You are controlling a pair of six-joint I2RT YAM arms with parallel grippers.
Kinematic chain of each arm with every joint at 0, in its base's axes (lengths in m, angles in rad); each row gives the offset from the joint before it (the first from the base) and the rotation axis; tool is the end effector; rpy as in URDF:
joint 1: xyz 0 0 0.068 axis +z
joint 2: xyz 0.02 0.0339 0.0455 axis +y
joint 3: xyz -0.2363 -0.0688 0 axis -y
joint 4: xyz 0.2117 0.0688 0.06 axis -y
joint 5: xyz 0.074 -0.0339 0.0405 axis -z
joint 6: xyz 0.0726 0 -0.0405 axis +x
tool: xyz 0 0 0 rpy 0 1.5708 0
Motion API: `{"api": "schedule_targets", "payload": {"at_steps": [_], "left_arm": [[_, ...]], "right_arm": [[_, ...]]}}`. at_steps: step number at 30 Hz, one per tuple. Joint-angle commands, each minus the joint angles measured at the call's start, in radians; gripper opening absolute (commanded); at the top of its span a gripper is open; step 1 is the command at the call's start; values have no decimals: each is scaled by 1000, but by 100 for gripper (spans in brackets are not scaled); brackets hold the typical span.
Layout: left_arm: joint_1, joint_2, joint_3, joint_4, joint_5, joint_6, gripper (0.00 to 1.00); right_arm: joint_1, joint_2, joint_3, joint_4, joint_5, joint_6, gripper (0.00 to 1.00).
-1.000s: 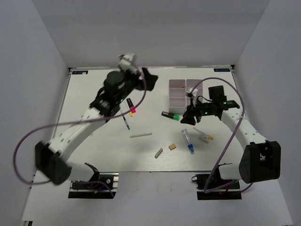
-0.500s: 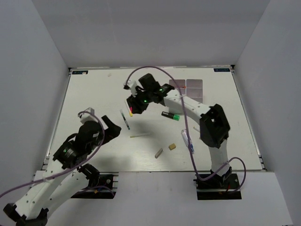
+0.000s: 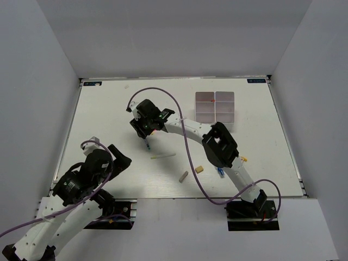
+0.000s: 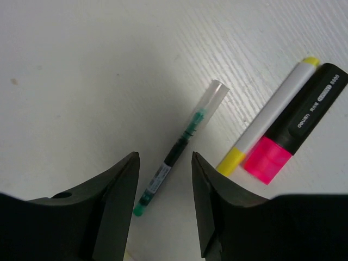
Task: Sort the stationery into containers
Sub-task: Grab a piece of stationery with the right arm
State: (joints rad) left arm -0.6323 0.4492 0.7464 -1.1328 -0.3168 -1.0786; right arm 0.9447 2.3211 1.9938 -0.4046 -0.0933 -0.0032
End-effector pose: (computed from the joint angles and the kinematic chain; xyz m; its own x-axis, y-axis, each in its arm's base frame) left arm 0.0843 -0.0337 0.2294 -0.6291 -0.5772 -0.5206 -0.3416 0.8069 -0.4819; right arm 0.2932 0.4170 0.1773 -0.3889 -0.5432 -0.7441 -0.8487 0.5255 0.0599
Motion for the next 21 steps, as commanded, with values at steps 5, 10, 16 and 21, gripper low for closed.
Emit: {"api": "schedule_targets", "payload": {"at_steps": [5, 10, 16, 21], "left_arm": [[0, 13, 38, -30, 19, -20, 96], [0, 22, 38, -21, 38, -20, 96], [0, 31, 38, -12, 47, -11, 96], [0, 31, 38, -12, 47, -11, 96]], "right_arm": [[23, 64, 54, 125, 245, 23, 51], [31, 101, 60, 132, 254, 17, 54], [31, 116, 42, 109, 169, 42, 53], [39, 129, 22, 96, 159, 31, 47]]}}
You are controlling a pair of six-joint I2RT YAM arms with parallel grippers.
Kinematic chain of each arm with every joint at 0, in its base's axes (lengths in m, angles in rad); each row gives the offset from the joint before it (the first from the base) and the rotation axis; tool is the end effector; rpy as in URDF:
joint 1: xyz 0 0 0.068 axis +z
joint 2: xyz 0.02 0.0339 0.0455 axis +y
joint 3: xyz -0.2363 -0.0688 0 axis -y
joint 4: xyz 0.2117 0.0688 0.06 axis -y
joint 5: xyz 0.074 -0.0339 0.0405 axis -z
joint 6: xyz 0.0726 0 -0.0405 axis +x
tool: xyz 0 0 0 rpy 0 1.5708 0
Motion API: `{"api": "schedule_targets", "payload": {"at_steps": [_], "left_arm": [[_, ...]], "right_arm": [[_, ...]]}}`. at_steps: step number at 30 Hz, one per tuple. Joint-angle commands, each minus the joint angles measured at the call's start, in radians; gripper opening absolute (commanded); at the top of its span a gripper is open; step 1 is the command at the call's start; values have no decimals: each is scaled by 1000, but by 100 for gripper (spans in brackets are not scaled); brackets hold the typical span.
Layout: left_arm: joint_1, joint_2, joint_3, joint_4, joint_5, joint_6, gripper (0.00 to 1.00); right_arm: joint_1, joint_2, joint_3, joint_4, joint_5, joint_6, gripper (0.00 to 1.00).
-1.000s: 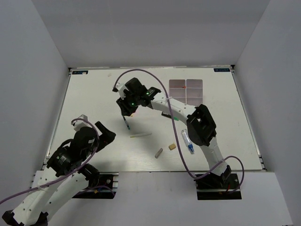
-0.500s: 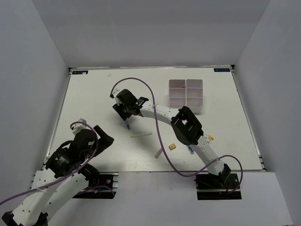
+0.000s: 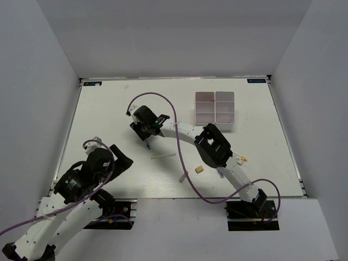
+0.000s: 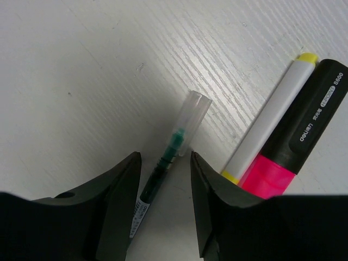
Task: Sort the stationery into containers
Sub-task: Grab a piece of stationery with the right arm
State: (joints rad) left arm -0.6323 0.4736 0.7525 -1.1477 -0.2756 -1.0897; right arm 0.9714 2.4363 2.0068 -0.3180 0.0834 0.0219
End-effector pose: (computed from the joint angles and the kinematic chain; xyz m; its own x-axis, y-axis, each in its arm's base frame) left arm 0.0840 -0.0370 0.2274 -0.6635 -0.5714 -0.4830 -0.3484 0.8073 -0.4763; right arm 0.3010 0.4298 0.1336 -0.4007 -0.5478 -0.7345 -0.7798 0.6248 -0.0406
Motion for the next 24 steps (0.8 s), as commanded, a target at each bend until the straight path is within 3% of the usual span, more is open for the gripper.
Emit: {"api": "schedule_targets", "payload": {"at_steps": [1, 5, 13, 24], "left_arm": [[0, 7, 31, 3, 6, 1, 96], [0, -15, 31, 3, -4, 1, 96], [0, -36, 22, 13, 7, 1, 96], [0, 6, -87, 221, 99, 82, 96]], "right_arm": [[10, 12, 4, 4, -17, 7, 47], [10, 15, -31, -15, -36, 4, 41], [-6, -28, -85, -76, -134, -19, 2], [-120, -279, -2, -110, -496, -30, 0]]}}
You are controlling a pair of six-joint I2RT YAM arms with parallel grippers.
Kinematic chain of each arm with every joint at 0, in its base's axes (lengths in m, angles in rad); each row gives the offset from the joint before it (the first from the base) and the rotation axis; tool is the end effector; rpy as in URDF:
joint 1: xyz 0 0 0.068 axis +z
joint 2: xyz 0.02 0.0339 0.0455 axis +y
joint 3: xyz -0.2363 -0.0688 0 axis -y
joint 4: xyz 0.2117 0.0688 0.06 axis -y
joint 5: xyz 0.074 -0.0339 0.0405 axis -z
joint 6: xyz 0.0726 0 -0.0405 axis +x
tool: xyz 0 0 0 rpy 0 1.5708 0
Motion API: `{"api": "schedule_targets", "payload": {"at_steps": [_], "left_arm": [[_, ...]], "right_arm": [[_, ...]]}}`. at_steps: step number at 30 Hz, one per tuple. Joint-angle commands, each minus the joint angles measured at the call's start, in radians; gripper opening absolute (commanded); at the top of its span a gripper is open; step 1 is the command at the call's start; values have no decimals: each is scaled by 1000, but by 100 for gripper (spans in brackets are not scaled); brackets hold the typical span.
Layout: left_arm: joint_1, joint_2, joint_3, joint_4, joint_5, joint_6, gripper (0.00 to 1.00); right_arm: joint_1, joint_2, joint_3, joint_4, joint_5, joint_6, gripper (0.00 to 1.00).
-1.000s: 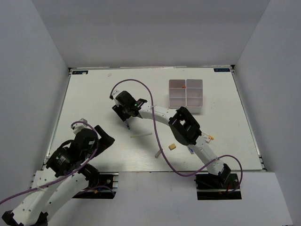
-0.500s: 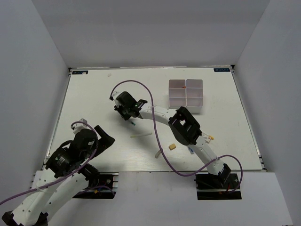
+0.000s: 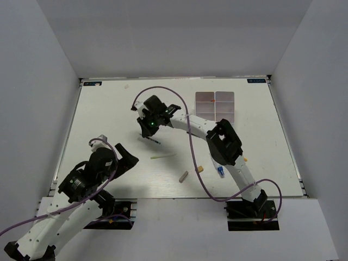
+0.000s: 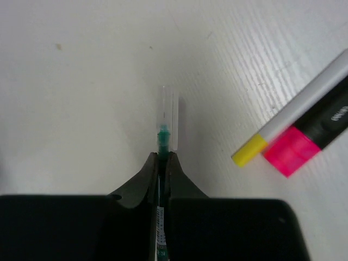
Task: Sort the stationery into containers
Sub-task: Grab a piece of stationery with the right arm, then place the stationery into the container
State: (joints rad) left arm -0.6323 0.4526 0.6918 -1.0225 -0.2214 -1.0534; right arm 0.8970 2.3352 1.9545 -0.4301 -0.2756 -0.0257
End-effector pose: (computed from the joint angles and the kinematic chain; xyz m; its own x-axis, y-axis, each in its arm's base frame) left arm 0.0914 -0.0472 0.2231 -0.6736 -0.5576 -0.4851 -0.2716 0.7972 -0.5392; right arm 0.2975 0.4042 0.1568 -0.4298 -0.5779 -0.6938 -0.8803 0.4392 0.1795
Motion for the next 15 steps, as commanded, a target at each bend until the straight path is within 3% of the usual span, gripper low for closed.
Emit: {"api": "schedule_targets", "payload": {"at_steps": [1, 8, 15], "left_arm": [[0, 28, -37, 114, 59, 55, 96], [-12, 165, -66, 300, 120, 165, 96], [-12, 328, -66, 435, 181, 271, 96]], "right_arm": [[-56, -197, 38, 7, -148, 18, 0], [-177, -385, -46, 62, -300, 29, 0], [-392, -497, -150, 134, -436, -69, 0]]}}
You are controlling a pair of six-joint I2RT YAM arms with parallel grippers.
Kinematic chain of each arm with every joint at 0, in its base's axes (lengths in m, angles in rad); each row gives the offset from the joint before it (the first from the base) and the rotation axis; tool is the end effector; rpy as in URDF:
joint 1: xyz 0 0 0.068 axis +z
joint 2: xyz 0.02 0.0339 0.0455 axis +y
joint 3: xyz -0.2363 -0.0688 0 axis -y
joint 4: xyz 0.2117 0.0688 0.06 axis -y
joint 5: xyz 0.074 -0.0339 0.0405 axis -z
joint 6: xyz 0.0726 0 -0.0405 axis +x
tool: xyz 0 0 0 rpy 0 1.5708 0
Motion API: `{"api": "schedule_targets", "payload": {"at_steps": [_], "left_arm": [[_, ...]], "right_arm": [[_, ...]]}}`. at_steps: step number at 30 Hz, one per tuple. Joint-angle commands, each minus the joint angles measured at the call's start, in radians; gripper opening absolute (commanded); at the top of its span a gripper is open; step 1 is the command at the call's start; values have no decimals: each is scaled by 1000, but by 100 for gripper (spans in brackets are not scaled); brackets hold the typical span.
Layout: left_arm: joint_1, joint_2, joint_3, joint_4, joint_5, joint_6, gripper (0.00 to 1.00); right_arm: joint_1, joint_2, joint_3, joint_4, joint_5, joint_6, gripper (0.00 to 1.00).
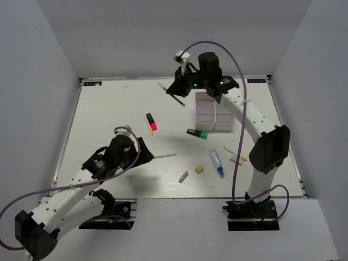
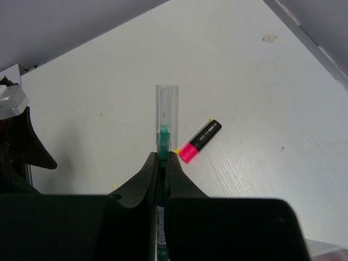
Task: Sort the stationery into containers
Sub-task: Place the stationery into the container
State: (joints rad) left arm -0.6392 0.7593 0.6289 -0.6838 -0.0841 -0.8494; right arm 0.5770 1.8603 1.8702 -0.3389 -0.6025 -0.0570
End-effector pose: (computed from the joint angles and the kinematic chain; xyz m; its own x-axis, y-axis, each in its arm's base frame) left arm 0.1375 -0.0946 0.2017 -0.7970 -0.3398 -0.4992 -0.0762 0.8766 -0.4751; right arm 0.3339 0.2664 0.3588 -0.2191 -0.1986 -0.9553 -0.9129 0.3873 0.1289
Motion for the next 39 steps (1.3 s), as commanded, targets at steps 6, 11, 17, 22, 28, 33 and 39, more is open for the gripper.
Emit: {"api": "schedule_targets", "payload": {"at_steps": [6, 11, 17, 22, 28, 33, 39], "left_arm": [[-5, 64, -14, 167, 73, 67, 96], [-5, 77, -14, 158, 73, 67, 96], [-5, 77, -23, 158, 73, 58, 96], [-5, 97, -23, 158, 82, 49, 96], [-5, 106, -14, 148, 83, 40, 96], [-5, 115, -14, 148, 83, 30, 96], [-5, 150, 5, 148, 92, 30, 96]], "right_arm": [[-245, 12, -76, 132, -387, -210, 0], [-333, 114, 0, 184, -613, -253, 0], [-391, 180, -98, 550, -816, -73, 0], [-410, 249, -146, 997, -879, 200, 0], [-431, 318, -92, 979, -859, 157, 0], [-453, 362, -36, 902, -800, 73, 0], [-462, 407, -3, 874, -777, 62, 0]]}}
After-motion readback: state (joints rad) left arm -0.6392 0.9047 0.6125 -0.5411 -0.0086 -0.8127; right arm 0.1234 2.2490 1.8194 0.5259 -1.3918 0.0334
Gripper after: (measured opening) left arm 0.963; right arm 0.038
